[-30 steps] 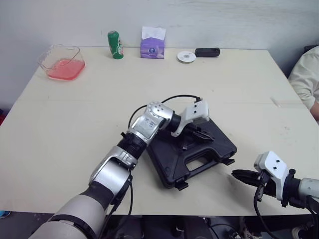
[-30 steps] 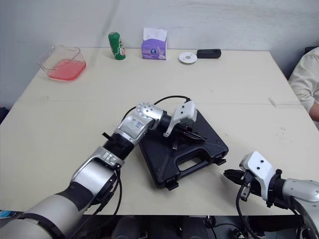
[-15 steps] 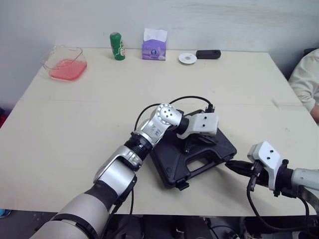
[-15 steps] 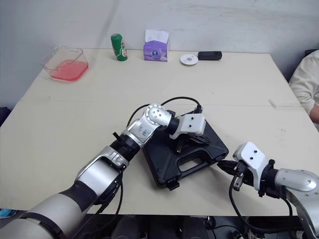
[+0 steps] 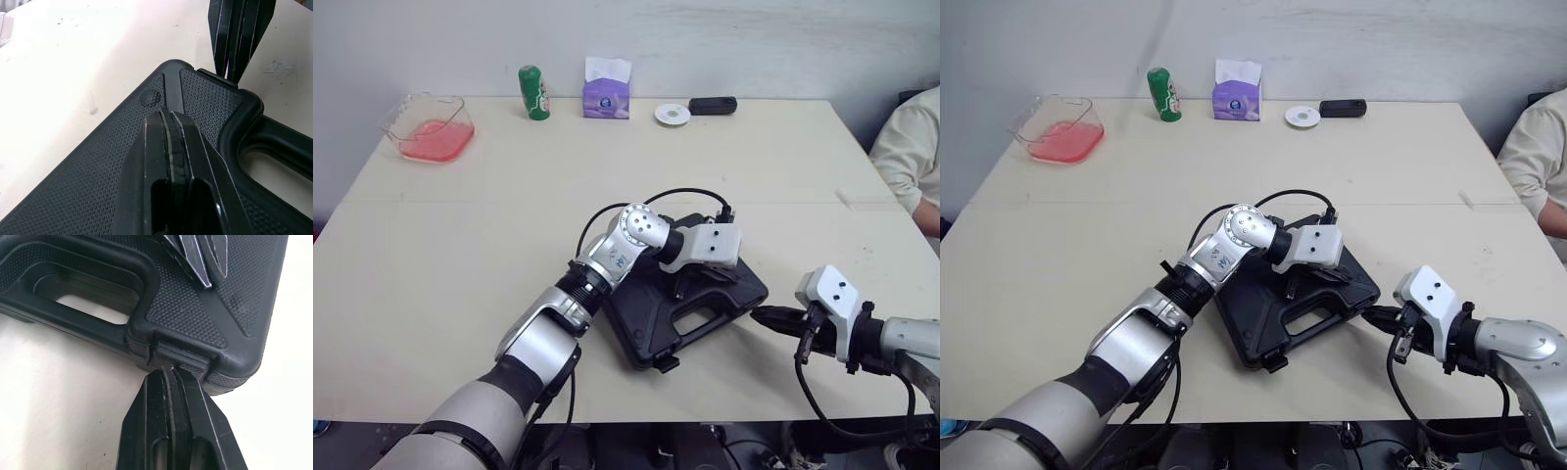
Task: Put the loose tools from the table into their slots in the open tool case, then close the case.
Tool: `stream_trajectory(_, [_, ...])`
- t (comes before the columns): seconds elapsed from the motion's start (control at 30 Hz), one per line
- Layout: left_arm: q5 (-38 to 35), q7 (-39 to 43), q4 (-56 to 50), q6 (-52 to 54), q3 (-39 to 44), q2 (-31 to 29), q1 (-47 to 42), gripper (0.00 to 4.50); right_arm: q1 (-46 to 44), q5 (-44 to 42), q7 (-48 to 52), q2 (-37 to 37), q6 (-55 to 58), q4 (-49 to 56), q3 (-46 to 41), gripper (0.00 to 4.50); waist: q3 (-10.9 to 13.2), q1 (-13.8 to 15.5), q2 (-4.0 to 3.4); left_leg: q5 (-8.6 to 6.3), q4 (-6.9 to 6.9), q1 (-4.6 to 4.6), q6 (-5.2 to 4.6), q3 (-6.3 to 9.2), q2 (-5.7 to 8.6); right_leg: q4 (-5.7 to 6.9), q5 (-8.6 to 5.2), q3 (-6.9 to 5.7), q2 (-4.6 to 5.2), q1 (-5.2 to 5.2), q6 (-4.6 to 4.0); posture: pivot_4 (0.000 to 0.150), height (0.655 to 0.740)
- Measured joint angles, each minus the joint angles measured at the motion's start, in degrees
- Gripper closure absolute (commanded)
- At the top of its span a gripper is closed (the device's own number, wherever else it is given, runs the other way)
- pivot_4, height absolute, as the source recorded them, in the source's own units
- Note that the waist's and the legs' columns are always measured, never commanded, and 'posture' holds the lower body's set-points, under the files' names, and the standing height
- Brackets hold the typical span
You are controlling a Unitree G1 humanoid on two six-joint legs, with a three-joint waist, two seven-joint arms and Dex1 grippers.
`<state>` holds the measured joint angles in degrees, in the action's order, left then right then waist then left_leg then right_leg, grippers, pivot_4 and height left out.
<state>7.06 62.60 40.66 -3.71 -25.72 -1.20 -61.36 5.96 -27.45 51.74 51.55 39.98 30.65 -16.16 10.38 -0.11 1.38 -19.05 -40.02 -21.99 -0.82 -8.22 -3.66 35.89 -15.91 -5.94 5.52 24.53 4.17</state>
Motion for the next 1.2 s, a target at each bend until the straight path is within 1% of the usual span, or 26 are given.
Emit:
stream_trajectory(0.07, [-1.1, 0.7, -1.8, 2.2, 1.0, -0.3, 0.6, 4.5, 1.3, -1.0, 1.3, 1.3, 0.0, 1.3, -1.2, 4.45, 0.0, 0.1, 0.0, 0.0, 0.02, -0.02, 0.0, 0.01, 0.0, -0.01, 0.0, -0.01, 0.01, 0.02, 0.0, 0.15, 0.7244])
stream_trajectory(0.1, [-2.8, 2.7, -3.9, 4.5, 1.8, -1.4, 1.4, 4.5, 2.6, -2.0, 2.4, 2.0, 0.2, 3.0, -2.3, 4.45, 0.0, 0.1, -0.02, 0.01, 0.07, -0.04, 0.02, 0.01, -0.01, 0.01, -0.02, 0.0, 0.0, 0.06, -0.03, 0.15, 0.7244])
stream_trajectory(0.2, [-9.3, 11.0, -12.2, 14.5, 4.5, -7.8, 5.4, 4.5, 6.4, -6.6, 5.3, 3.0, 2.2, 7.5, -5.0, 4.45, 0.0, -0.3, -0.06, 0.25, 0.09, -0.04, 0.46, 0.09, -0.06, 0.11, -0.09, 0.02, -0.14, 0.13, -0.15, 0.15, 0.7244])
stream_trajectory(0.3, [-12.4, 13.8, -18.0, 20.8, 5.6, -11.2, 6.8, 4.5, 6.5, -8.7, 5.6, 3.1, 3.2, 8.9, -5.1, 4.45, 0.1, 0.4, -0.11, 0.27, 0.02, -0.11, 0.47, 0.3, -0.02, 0.15, -0.07, -0.03, -0.05, 0.09, -0.11, 0.15, 0.7244])
stream_trajectory(0.33, [-16.0, 17.0, -26.6, 25.4, 5.5, -15.1, 9.1, 4.5, 5.7, -9.6, 5.1, 3.0, 3.8, 10.9, -3.4, 4.45, 0.1, 0.2, -0.11, 0.27, 0.04, -0.15, 0.46, 0.3, -0.06, 0.1, -0.06, -0.01, -0.06, 0.11, -0.09, 0.15, 0.7244])
stream_trajectory(0.4, [-19.8, 20.5, -34.3, 30.9, 6.0, -20.4, 10.7, 4.5, 6.0, -10.7, 4.8, 2.6, 4.2, 13.3, -0.1, 4.45, 0.1, 0.1, -0.12, 0.27, 0.05, -0.17, 0.48, 0.35, -0.12, 0.1, -0.08, -0.01, -0.04, 0.1, -0.12, 0.15, 0.7244])
stream_trajectory(0.43, [-21.0, 21.7, -38.2, 32.7, 6.7, -23.1, 11.8, 4.5, 5.3, -10.3, 3.9, 1.9, 4.2, 13.9, 3.0, 4.45, 0.1, 0.1, -0.12, 0.28, 0.05, -0.17, 0.49, 0.36, -0.11, 0.1, -0.08, -0.02, -0.04, 0.1, -0.12, 0.15, 0.7244])
stream_trajectory(0.5, [-21.1, 23.0, -44.9, 32.6, 5.9, -28.6, 16.4, 4.5, 2.8, -7.7, 2.0, 0.0, 3.8, 14.1, 11.7, 4.45, 0.0, 0.0, -0.25, 0.27, 0.05, -0.08, 0.48, 0.31, -0.05, 0.09, -0.08, -0.01, 0.02, 0.04, -0.11, 0.15, 0.7244])
stream_trajectory(0.53, [-20.8, 23.3, -45.9, 32.5, 4.5, -29.7, 18.6, 4.5, 2.5, -6.7, 1.5, -0.6, 3.8, 14.0, 14.8, 4.45, 0.0, 0.0, -0.36, 0.27, 0.04, -0.09, 0.47, 0.29, -0.03, 0.1, -0.08, 0.01, 0.05, 0.05, -0.1, 0.15, 0.7244])
stream_trajectory(0.6, [-20.5, 23.0, -47.1, 32.4, 2.6, -30.6, 21.8, 4.5, 0.5, -5.6, 0.7, -0.9, 3.8, 13.6, 18.6, 4.45, 0.1, 0.5, -0.36, 0.29, -0.05, -0.22, 0.42, 0.39, 0.01, 0.08, -0.03, -0.03, 0.03, 0.07, -0.03, 0.15, 0.7244])
stream_trajectory(0.63, [-20.3, 22.7, -48.1, 32.1, 2.2, -30.7, 21.8, 4.5, -1.1, -5.3, 0.3, -1.5, 3.8, 13.4, 19.9, 4.45, 0.1, 0.9, -0.25, 0.29, -0.1, -0.23, 0.41, 0.42, 0.01, 0.07, -0.02, -0.03, 0.03, 0.05, 0.0, 0.15, 0.7244])
stream_trajectory(0.73, [-19.1, 21.6, -50.2, 30.2, 0.8, -31.2, 21.8, 4.5, -4.3, -4.7, -0.5, -2.9, 3.8, 12.1, 23.0, 4.45, 0.0, 1.5, -0.25, 0.26, -0.08, -0.21, 0.36, 0.41, 0.04, 0.04, -0.01, 0.01, 0.05, 0.03, 0.01, 0.15, 0.7244])
stream_trajectory(0.87, [-15.7, 19.9, -50.8, 22.1, -1.7, -31.5, 21.6, 4.5, -5.2, -3.2, -0.9, -3.1, 3.7, 10.5, 26.5, 4.45, 0.0, 1.7, -0.24, 0.26, -0.08, -0.18, 0.33, 0.39, 0.06, 0.01, 0.0, -0.01, 0.08, -0.04, 0.03, 0.15, 0.7244])
stream_trajectory(0.93, [-14.4, 19.3, -50.8, 18.6, -2.5, -31.6, 21.5, 4.5, -5.8, -3.1, -1.3, -4.0, 3.7, 10.1, 27.1, 4.45, -0.3, 1.7, -0.29, 0.19, -0.08, -0.08, 0.16, 0.4, 0.06, 0.0, 0.02, -0.01, 0.13, -0.15, 0.06, 0.15, 0.7244])
stream_trajectory(1.0, [-13.8, 19.0, -50.7, 17.3, -2.9, -31.9, 21.5, 4.5, -7.1, -3.1, -1.7, -5.2, 3.7, 10.1, 27.1, 4.45, -0.6, 1.7, -0.34, 0.07, -0.08, -0.04, -0.05, 0.4, 0.06, 0.0, 0.02, -0.01, 0.15, -0.18, 0.06, 0.15, 0.7244])
stream_trajectory(1.2, [-13.4, 18.0, -48.8, 15.1, -3.8, -31.5, 20.4, 4.5, -8.7, -3.3, -2.4, -5.8, 3.9, 9.6, 27.1, 4.45, -1.0, 1.6, -0.32, 0.06, -0.08, 0.03, -0.1, 0.45, 0.06, 0.01, 0.04, -0.01, 0.16, -0.25, 0.05, 0.15, 0.7244])
